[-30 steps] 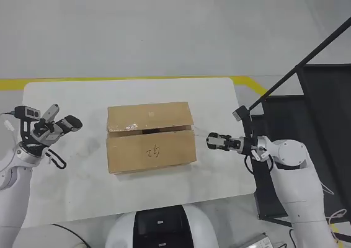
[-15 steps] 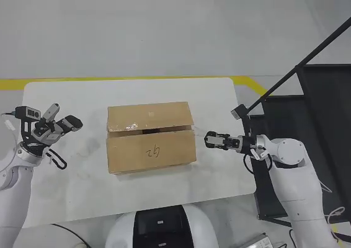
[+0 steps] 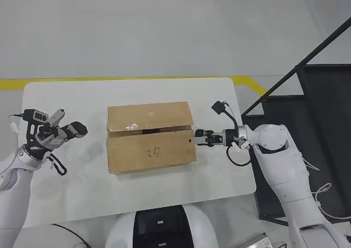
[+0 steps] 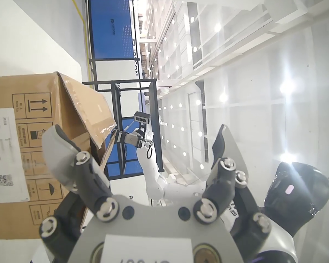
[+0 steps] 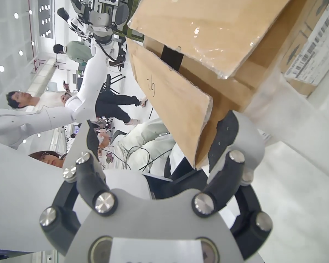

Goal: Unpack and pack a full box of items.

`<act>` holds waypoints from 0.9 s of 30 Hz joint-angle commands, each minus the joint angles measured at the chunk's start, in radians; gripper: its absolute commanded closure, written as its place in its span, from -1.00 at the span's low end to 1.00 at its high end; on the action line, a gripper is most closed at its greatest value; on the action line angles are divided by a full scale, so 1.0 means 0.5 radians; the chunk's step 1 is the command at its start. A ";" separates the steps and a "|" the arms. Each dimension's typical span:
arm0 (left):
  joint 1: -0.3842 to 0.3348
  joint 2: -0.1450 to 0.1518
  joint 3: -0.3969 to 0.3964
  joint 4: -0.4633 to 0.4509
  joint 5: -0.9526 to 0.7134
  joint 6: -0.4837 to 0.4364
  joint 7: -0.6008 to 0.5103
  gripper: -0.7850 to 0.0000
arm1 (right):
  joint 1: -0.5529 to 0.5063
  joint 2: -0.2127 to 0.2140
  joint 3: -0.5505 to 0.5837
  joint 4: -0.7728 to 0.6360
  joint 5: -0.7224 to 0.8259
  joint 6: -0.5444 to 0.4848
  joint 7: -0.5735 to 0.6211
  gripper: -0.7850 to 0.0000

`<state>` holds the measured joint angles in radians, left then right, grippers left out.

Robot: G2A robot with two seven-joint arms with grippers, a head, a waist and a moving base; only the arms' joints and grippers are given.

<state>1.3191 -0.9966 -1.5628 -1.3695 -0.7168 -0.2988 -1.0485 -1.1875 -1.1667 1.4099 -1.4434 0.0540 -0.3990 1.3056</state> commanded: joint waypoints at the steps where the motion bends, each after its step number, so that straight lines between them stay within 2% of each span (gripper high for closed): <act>1: -0.006 -0.001 0.000 0.002 0.001 -0.002 0.006 -1.00 | 0.023 0.001 -0.029 0.008 -0.022 -0.008 -0.024 -1.00; 7: -0.003 -0.006 0.000 -0.020 -0.033 0.002 0.004 -1.00 | -0.001 0.019 -0.082 -0.102 0.102 -0.111 0.120 -1.00; 13: -0.007 -0.014 0.033 -0.026 -0.043 0.028 0.007 -1.00 | -0.137 0.086 -0.173 -0.423 0.206 -0.040 0.191 -1.00; 17: -0.015 -0.018 0.059 -0.039 -0.033 0.046 -0.003 -1.00 | -0.227 0.141 -0.333 -0.606 0.151 -0.037 0.194 -1.00; 23: -0.015 -0.020 0.093 -0.095 0.018 0.071 -0.055 -1.00 | -0.247 0.174 -0.549 -0.546 -0.082 -0.115 0.116 -1.00; 27: 0.008 -0.011 0.102 -0.138 -0.016 0.141 -0.282 -1.00 | -0.238 0.173 -0.621 -0.492 -0.183 -0.102 0.047 -1.00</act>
<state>1.3195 -1.0036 -1.5120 -1.4348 -0.7189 -0.2398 -1.1491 -1.3076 -1.0800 1.1072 -1.6940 -0.0263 -0.4552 1.3375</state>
